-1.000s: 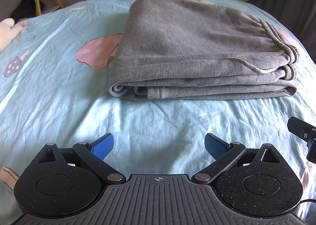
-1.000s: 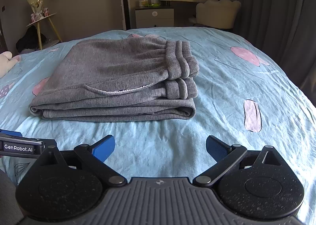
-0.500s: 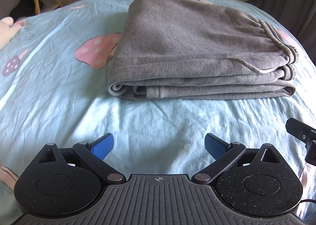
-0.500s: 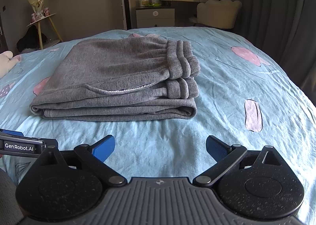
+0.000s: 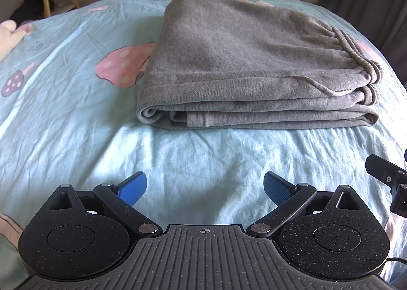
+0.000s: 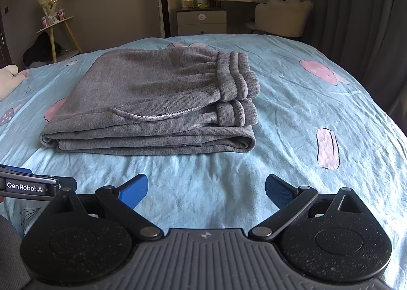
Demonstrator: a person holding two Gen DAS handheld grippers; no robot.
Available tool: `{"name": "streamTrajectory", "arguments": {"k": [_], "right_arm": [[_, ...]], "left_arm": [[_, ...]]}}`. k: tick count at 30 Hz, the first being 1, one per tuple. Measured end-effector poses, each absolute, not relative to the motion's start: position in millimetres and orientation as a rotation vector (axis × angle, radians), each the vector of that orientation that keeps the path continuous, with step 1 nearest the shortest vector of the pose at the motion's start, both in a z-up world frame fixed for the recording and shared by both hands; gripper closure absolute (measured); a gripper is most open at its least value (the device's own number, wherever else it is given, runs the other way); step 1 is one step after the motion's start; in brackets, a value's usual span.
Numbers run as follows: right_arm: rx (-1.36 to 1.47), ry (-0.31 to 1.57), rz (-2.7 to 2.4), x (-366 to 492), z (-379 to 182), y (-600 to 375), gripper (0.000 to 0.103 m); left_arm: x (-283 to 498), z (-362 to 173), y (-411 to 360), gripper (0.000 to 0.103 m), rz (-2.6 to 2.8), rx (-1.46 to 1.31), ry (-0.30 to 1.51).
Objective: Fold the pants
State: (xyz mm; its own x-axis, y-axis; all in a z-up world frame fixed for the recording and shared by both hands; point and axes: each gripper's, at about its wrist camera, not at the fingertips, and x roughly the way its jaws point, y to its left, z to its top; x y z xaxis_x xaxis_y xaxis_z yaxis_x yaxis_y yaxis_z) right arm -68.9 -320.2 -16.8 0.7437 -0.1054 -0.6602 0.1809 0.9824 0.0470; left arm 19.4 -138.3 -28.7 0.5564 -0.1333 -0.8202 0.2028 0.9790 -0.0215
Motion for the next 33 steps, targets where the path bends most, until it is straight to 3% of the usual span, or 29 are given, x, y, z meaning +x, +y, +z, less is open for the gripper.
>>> {"name": "streamTrajectory", "arguments": {"k": [33], "right_arm": [[0.113,0.721,-0.154,-69.2,-17.3,-319.8,0.004]], "left_arm": [[20.8,-28.2,-135.6,0.002,-0.207,0.063,0.952]]}}
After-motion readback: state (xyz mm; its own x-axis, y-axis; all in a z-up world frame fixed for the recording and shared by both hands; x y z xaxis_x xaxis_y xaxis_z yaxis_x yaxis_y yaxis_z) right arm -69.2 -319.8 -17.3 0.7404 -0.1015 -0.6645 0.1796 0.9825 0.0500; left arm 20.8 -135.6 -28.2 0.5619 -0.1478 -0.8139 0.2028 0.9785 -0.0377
